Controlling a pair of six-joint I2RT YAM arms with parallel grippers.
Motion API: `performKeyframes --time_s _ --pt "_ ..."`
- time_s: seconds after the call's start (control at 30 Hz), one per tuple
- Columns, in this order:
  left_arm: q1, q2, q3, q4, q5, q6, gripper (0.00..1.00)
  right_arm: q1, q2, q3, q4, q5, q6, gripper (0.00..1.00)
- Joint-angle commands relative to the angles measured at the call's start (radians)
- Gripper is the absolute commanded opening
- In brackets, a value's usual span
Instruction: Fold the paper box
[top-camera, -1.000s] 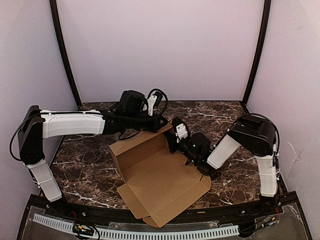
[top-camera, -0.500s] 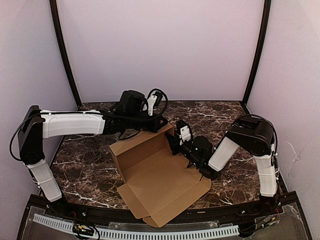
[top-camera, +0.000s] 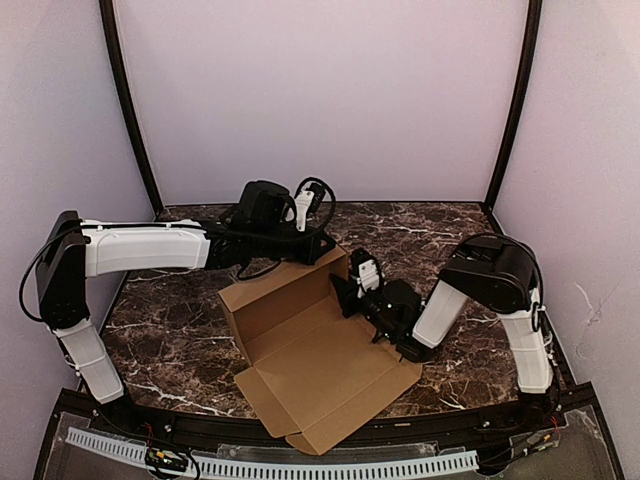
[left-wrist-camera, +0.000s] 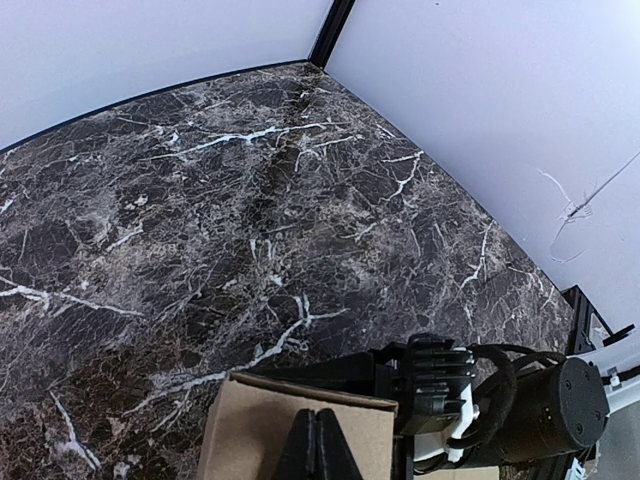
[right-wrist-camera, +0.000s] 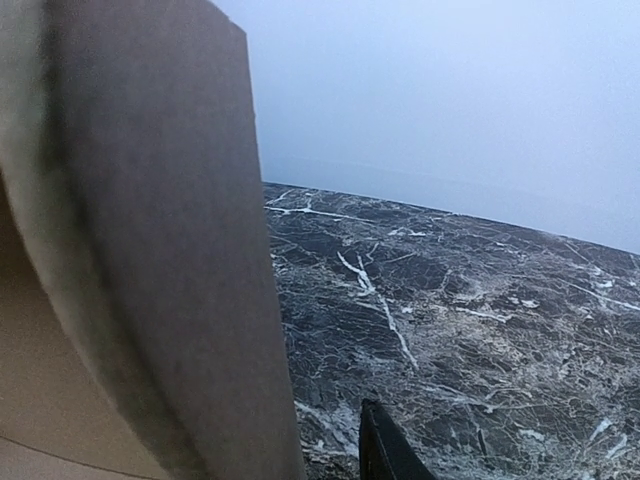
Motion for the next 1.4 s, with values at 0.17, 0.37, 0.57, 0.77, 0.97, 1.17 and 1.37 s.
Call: performKeyframes --time_s 0.17,0.37,0.57,0.77,0.97,1.17,1.37 --pt "0.003 0.019 -0.039 -0.18 -0.008 -0.002 0.01 0.008 0.042 0.039 0.025 0.012 0.016 0.3" --pt "0.003 0.017 -0.039 -0.182 -0.011 0.003 0.01 0.008 0.057 0.055 0.012 0.014 0.024 0.28" --pt "0.003 0.017 -0.04 -0.182 -0.014 0.005 0.01 0.009 0.062 0.052 -0.001 0.031 0.021 0.26" --pt "0.004 0.021 -0.036 -0.183 -0.013 0.007 0.01 0.009 0.072 0.056 -0.008 0.036 0.025 0.25" --pt "0.005 0.023 -0.032 -0.188 -0.011 0.01 0.01 0.01 0.082 0.061 -0.013 0.035 0.029 0.24" --pt "0.006 0.026 -0.026 -0.191 -0.008 0.012 0.01 0.009 0.083 0.071 -0.019 0.032 0.026 0.0" --pt "0.008 0.027 -0.024 -0.192 -0.009 0.012 0.01 0.011 0.081 0.068 -0.006 0.033 0.022 0.0"
